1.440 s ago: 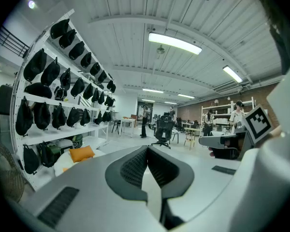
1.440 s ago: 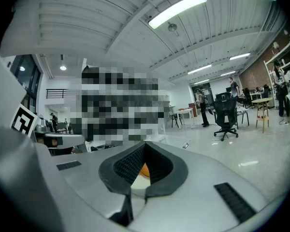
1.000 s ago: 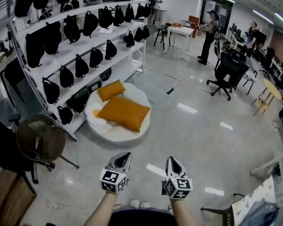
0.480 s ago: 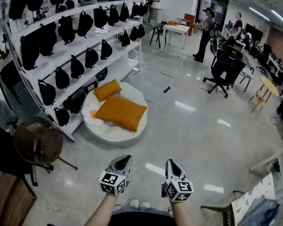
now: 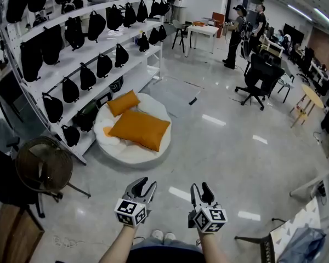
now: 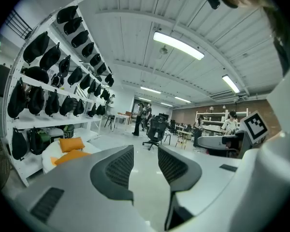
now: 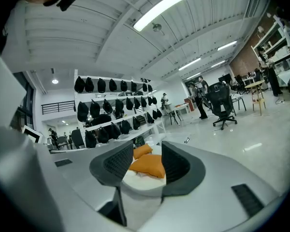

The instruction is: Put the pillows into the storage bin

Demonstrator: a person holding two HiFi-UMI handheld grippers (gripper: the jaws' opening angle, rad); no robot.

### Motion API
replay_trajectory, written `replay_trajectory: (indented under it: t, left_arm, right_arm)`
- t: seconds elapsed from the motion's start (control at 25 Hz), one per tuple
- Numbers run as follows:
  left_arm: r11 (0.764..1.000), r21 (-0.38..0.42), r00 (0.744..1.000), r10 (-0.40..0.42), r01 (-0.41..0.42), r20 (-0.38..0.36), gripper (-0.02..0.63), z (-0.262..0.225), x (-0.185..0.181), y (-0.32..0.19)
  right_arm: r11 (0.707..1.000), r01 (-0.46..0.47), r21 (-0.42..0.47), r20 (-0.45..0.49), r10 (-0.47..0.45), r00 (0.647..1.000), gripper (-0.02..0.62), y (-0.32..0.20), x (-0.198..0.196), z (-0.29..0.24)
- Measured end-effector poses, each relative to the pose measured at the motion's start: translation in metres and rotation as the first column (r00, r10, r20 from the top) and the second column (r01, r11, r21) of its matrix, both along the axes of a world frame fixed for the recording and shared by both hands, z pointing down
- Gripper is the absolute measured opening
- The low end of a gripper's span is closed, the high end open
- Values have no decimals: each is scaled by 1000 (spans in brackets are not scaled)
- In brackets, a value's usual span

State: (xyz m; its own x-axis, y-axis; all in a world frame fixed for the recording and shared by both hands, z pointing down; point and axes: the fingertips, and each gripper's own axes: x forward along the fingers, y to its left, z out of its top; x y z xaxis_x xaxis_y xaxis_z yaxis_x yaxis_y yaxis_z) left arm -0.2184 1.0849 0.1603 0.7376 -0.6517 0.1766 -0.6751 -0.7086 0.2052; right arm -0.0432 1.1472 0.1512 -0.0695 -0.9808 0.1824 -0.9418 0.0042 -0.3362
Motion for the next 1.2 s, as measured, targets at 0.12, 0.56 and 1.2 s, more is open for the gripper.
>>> replay_trajectory:
  t: [0.12,0.56,1.2]
  left_arm:
    - [1000,3,1000,4,-4,-7,158,-2,-2,-6]
    - [998,1,998,65,-65,-9,161,4,-11,-23]
    - [997,24,995,78,-76,-55,166,-2,20,-85]
  right_arm:
    - [1000,-3,7,0,3,1000,175,-5,-4,-3]
    - [998,-65,19,17,65,998,175,-13,-21,0]
    - [995,-87,41,-19,88,996,175,-64,10,-13]
